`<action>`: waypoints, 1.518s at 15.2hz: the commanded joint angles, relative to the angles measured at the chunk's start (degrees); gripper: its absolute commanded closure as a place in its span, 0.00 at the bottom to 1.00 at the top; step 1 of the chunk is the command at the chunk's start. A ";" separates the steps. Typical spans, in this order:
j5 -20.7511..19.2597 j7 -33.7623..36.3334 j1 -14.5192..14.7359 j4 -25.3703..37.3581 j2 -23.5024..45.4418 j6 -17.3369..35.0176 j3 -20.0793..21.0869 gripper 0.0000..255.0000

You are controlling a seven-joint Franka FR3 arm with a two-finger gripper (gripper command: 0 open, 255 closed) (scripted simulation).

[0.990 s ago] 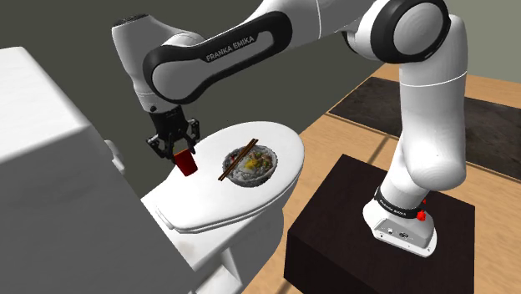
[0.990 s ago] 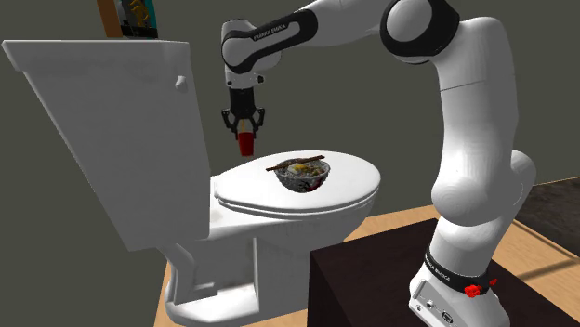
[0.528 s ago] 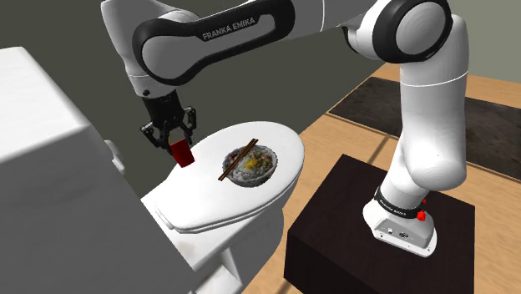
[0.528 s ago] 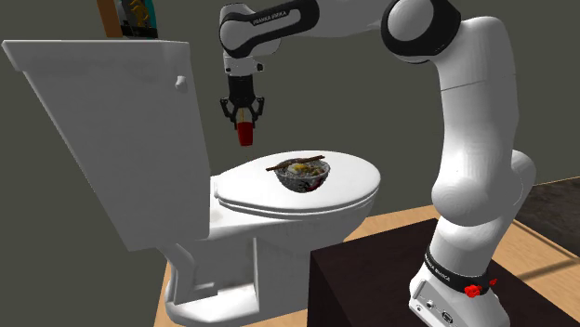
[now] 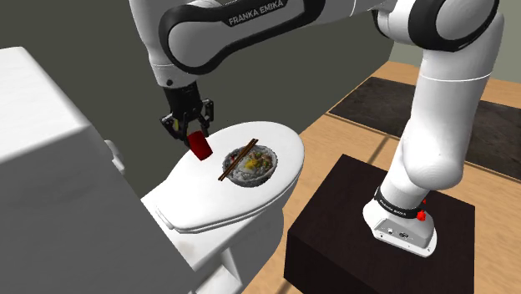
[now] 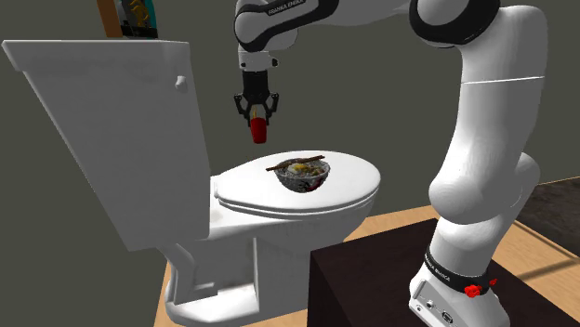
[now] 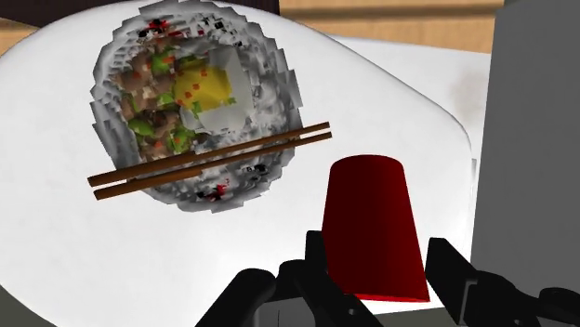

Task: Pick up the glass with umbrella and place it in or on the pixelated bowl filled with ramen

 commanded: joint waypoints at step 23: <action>10.95 -14.89 -4.71 -40.42 -28.63 13.68 -5.75 1.00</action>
